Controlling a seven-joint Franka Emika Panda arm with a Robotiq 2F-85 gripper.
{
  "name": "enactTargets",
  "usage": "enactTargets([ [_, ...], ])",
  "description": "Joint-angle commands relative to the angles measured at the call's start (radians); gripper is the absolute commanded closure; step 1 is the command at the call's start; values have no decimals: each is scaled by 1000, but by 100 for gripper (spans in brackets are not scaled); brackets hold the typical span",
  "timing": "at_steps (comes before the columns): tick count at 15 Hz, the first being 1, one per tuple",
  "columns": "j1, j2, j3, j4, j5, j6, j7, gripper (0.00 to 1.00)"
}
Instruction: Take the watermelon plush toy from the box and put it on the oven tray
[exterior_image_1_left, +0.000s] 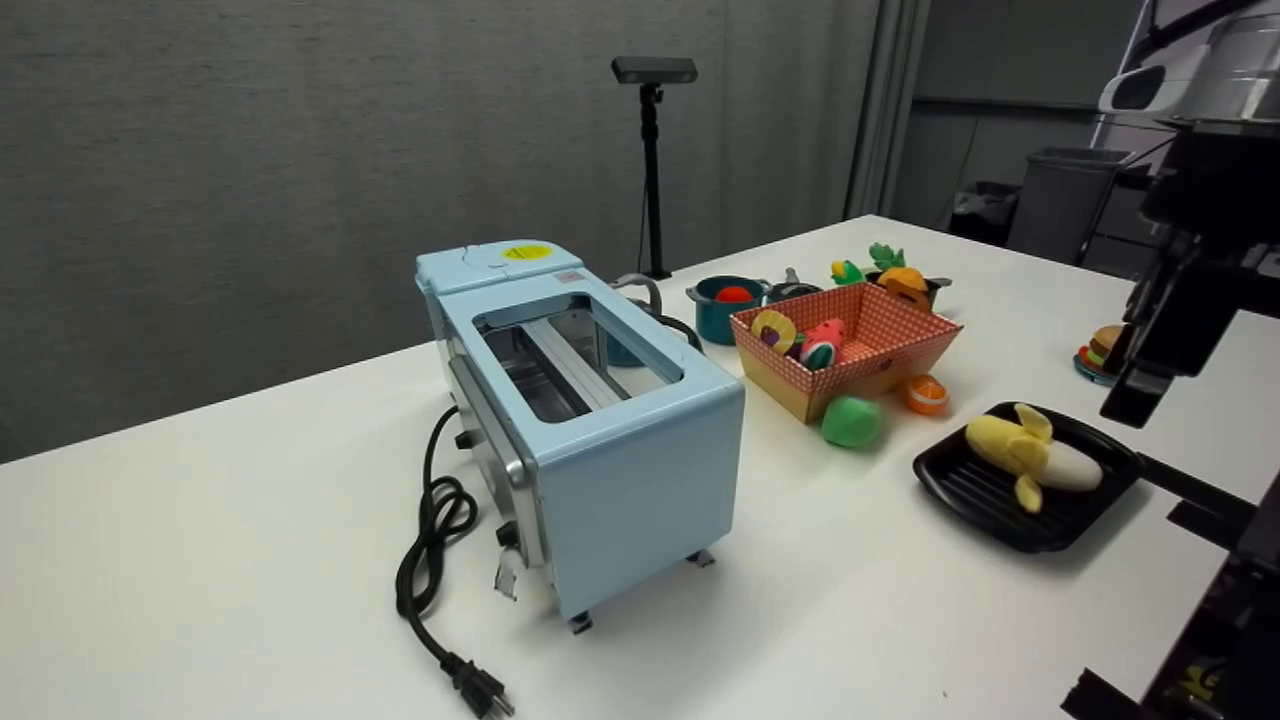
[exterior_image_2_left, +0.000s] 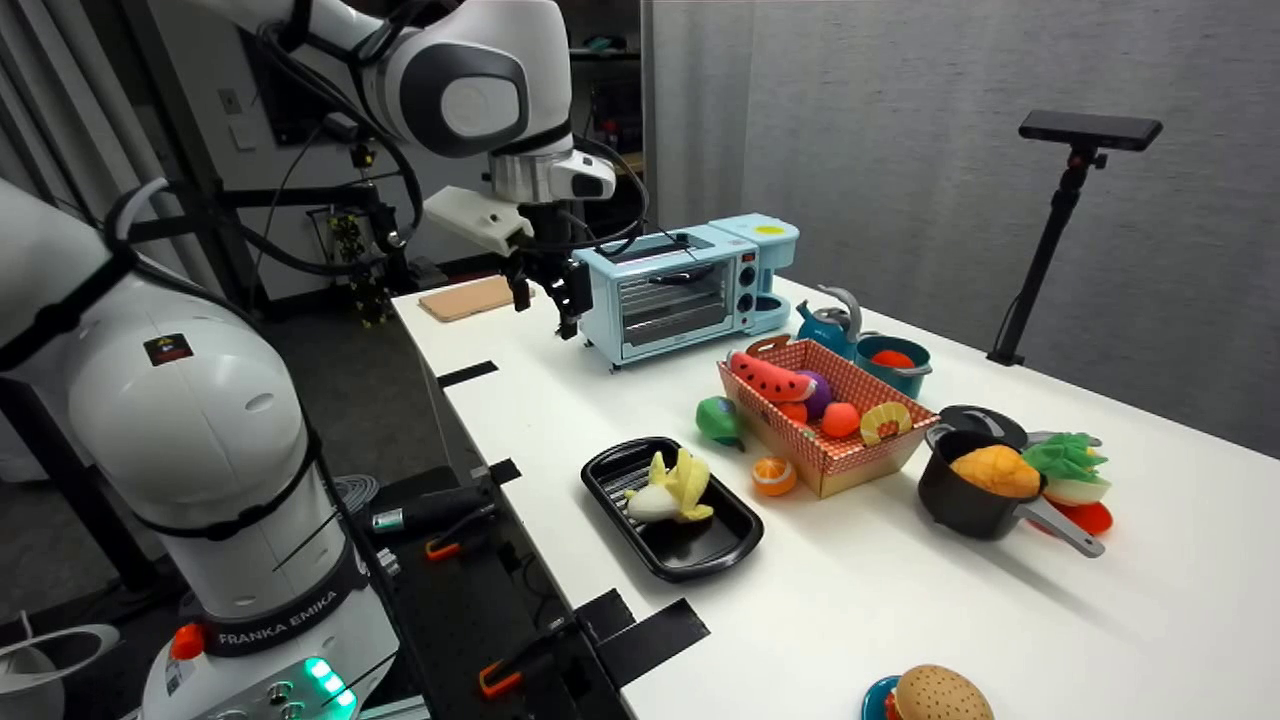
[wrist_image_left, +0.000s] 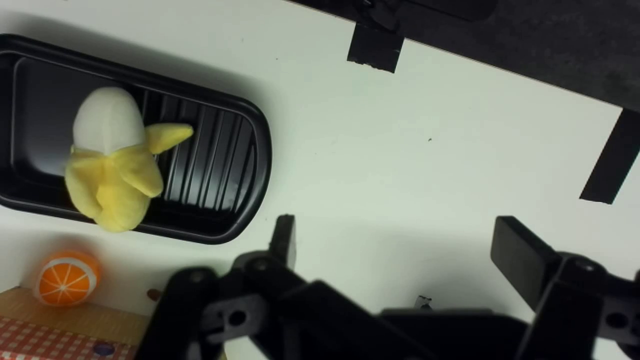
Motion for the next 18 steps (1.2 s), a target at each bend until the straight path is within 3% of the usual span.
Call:
enactTargets([
  [1, -5, 0, 5, 2, 3, -3, -2, 0],
  [8, -5, 0, 5, 2, 3, -3, -2, 0],
  [18, -15, 4, 55, 8, -38, 70, 30, 0],
])
